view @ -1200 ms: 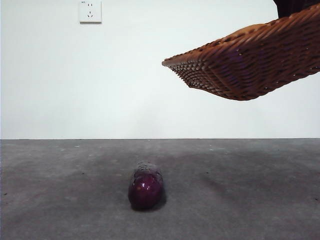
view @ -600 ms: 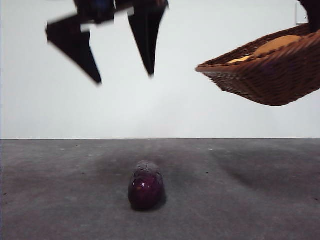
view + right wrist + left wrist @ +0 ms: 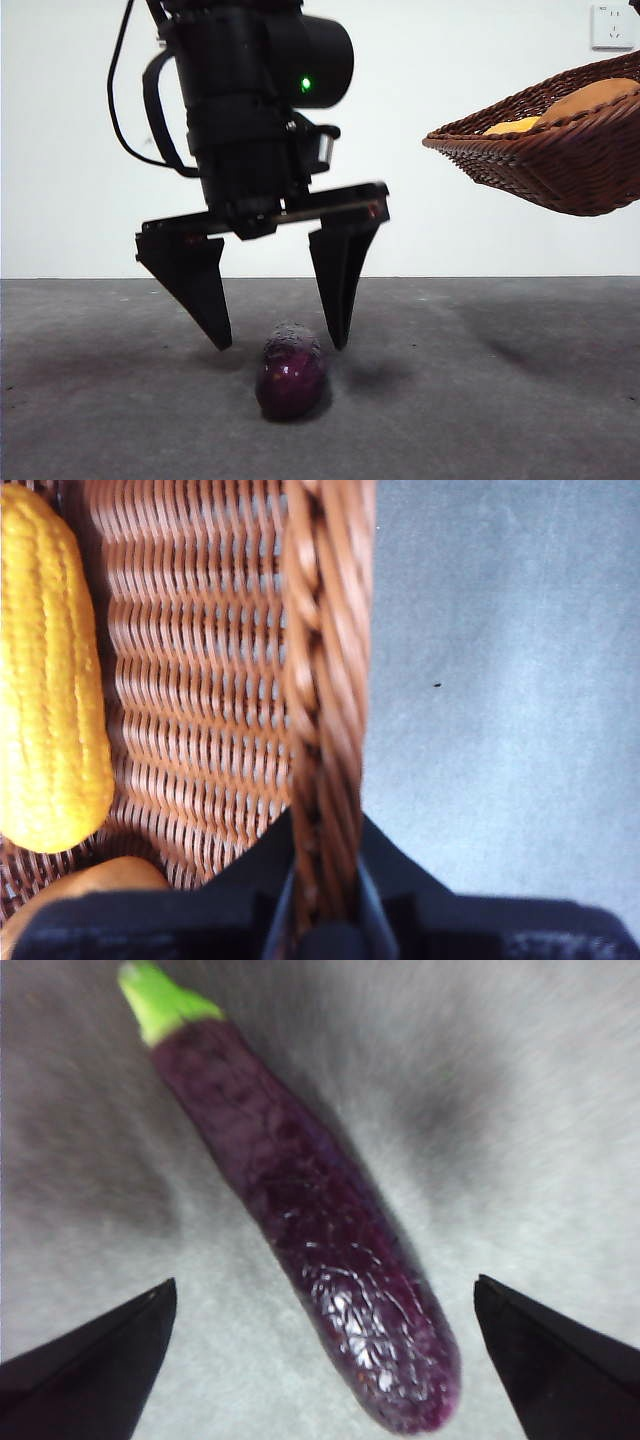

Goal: Help me put the vegetables on the table into the basket

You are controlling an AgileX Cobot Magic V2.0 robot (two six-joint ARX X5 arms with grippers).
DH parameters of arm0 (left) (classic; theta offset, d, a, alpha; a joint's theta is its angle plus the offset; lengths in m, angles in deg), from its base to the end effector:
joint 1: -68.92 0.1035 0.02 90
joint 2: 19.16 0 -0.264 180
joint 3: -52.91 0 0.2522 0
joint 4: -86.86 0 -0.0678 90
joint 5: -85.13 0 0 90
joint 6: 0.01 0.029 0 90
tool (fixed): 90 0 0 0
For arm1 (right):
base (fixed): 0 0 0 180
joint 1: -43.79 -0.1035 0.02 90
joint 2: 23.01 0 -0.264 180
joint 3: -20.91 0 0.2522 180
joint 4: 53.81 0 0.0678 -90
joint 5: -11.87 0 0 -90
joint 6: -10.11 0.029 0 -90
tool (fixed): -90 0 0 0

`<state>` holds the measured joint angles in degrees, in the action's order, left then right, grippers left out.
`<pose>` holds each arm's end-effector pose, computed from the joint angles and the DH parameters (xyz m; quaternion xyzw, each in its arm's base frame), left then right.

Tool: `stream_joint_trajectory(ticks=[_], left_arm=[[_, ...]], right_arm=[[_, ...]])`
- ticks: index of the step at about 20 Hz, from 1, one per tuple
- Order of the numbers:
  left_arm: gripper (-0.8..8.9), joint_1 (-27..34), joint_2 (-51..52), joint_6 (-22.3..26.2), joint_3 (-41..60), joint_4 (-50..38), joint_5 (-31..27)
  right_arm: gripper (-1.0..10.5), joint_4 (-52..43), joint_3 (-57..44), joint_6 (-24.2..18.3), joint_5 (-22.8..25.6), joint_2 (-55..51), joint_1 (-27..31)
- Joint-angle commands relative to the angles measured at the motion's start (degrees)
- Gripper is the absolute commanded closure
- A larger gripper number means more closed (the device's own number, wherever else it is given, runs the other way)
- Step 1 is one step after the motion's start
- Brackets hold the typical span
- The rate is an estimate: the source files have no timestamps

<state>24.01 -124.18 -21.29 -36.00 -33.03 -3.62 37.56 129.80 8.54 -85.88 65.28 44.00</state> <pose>0.2501 -0.2502 0.1945 0.0919 0.6200 -0.1974 0.7538 0.2800 0.0029 0.3650 0.0290 0.5769 0.0615 0.8140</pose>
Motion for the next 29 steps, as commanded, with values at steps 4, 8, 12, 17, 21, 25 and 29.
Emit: stream_joint_trajectory(ticks=[4,8,12,17,21,25,29], left_arm=[[4.45,-0.2,-2.4,-0.3,0.3,-0.7,1.5],[8.00,-0.3,-3.1,0.1,0.3,-0.8,-0.1],[8.22,-0.5,-0.5,3.2,0.2,-0.7,-1.2],[8.22,-0.8,8.4,4.0,-0.1,2.1,-1.2],[8.22,-2.1,19.7,3.5,-0.1,-1.5,-1.0],[8.22,-4.1,27.5,3.5,-0.1,-8.8,2.8],[8.22,-4.7,29.8,1.7,-0.1,-14.7,7.9]], right_arm=[[9.5,1.3,0.2,-0.4,-0.6,-0.3,-0.1],[9.5,1.3,0.2,-0.4,-0.6,-0.3,-0.1],[9.5,1.3,0.2,-0.4,-0.6,-0.3,-0.1],[9.5,1.3,0.2,-0.2,-1.2,-0.3,-0.2],[9.5,1.1,0.2,0.2,-5.7,-0.3,-1.7],[9.5,0.0,0.2,1.1,-5.7,-0.3,-5.9],[9.5,-2.7,0.2,3.0,-5.6,-0.3,-12.3]])
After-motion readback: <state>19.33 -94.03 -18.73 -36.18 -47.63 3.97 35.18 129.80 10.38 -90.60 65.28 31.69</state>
